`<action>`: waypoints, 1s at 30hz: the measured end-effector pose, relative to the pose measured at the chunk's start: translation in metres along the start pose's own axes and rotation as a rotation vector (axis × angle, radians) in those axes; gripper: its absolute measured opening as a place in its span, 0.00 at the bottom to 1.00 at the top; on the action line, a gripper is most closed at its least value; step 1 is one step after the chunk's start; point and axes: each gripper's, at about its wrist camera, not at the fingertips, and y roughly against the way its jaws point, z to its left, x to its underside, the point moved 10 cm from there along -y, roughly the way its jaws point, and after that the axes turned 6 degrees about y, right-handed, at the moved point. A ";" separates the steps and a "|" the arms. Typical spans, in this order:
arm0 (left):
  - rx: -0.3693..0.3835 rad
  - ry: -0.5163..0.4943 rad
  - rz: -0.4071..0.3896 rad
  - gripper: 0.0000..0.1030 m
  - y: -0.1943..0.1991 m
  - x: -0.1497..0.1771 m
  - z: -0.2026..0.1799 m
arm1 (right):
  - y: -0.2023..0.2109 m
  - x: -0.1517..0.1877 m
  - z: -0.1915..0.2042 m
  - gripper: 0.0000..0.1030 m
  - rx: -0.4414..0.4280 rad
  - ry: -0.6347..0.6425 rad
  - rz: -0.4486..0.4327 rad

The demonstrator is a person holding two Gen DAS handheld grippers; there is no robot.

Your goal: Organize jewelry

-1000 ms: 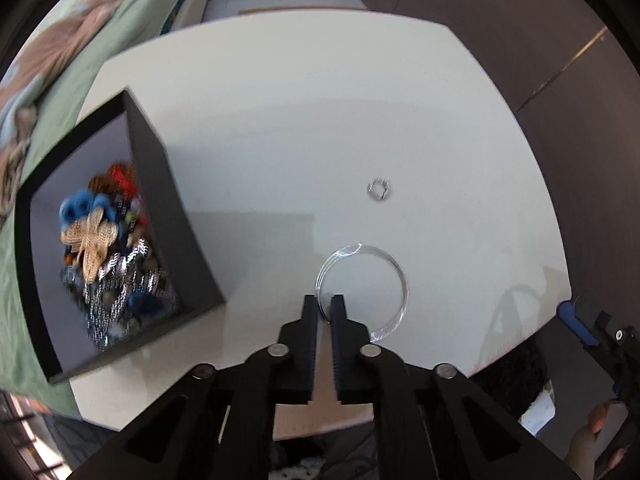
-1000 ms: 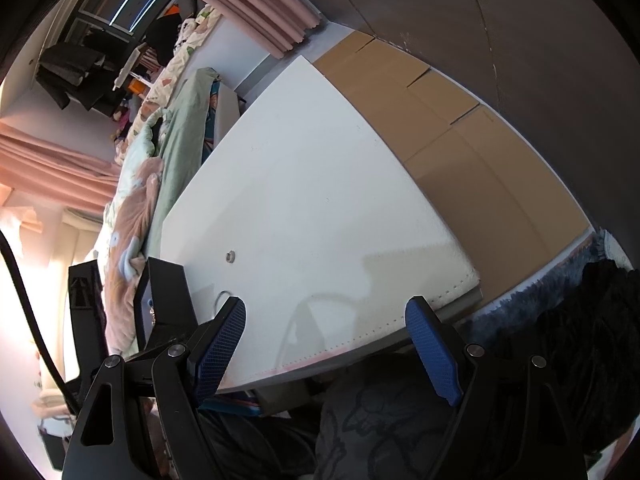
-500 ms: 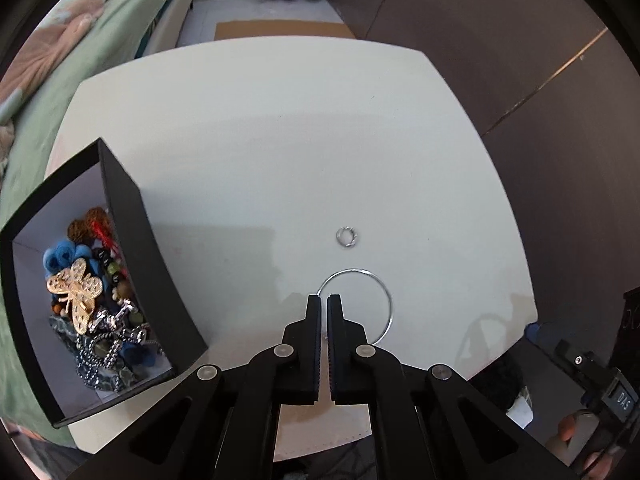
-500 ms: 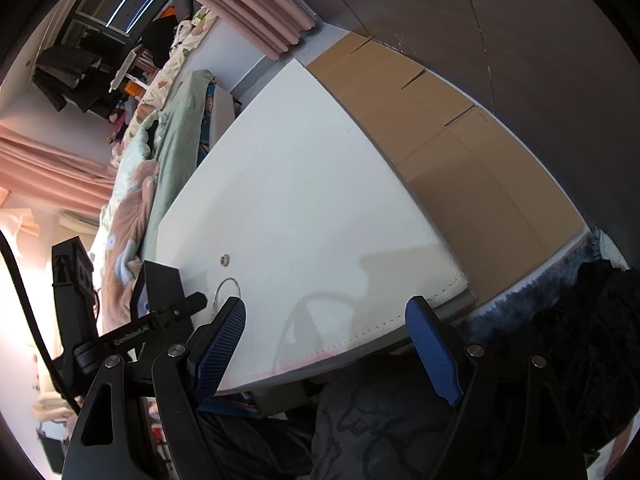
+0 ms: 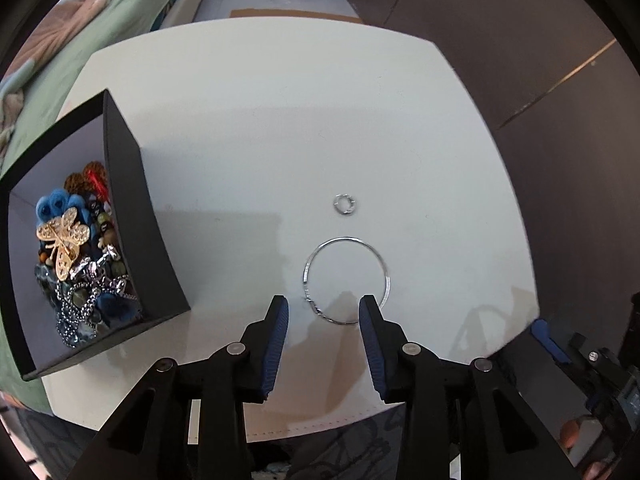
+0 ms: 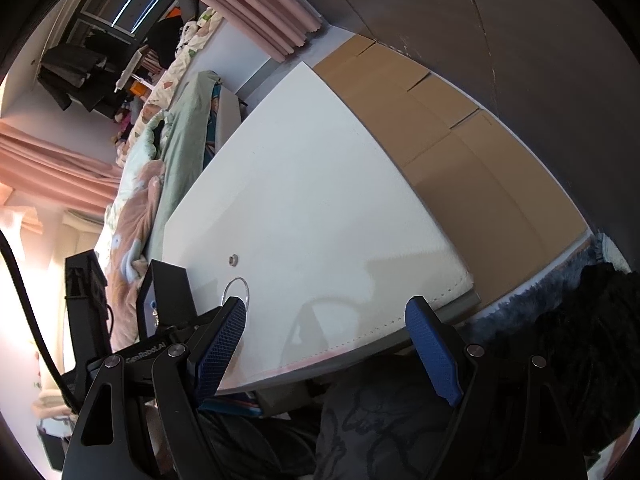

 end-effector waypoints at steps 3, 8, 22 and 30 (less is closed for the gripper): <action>-0.040 -0.012 -0.024 0.33 0.000 0.005 -0.002 | 0.001 -0.001 0.000 0.80 0.000 -0.001 -0.001; -0.141 -0.100 -0.031 0.28 -0.005 0.008 -0.009 | 0.002 -0.002 -0.001 0.80 0.001 -0.009 -0.001; -0.022 -0.047 -0.102 0.01 0.035 -0.013 0.005 | -0.011 -0.003 0.022 0.80 -0.004 0.039 0.023; 0.016 -0.013 -0.182 0.01 0.080 -0.033 0.025 | -0.033 -0.007 0.055 0.80 -0.010 0.093 0.061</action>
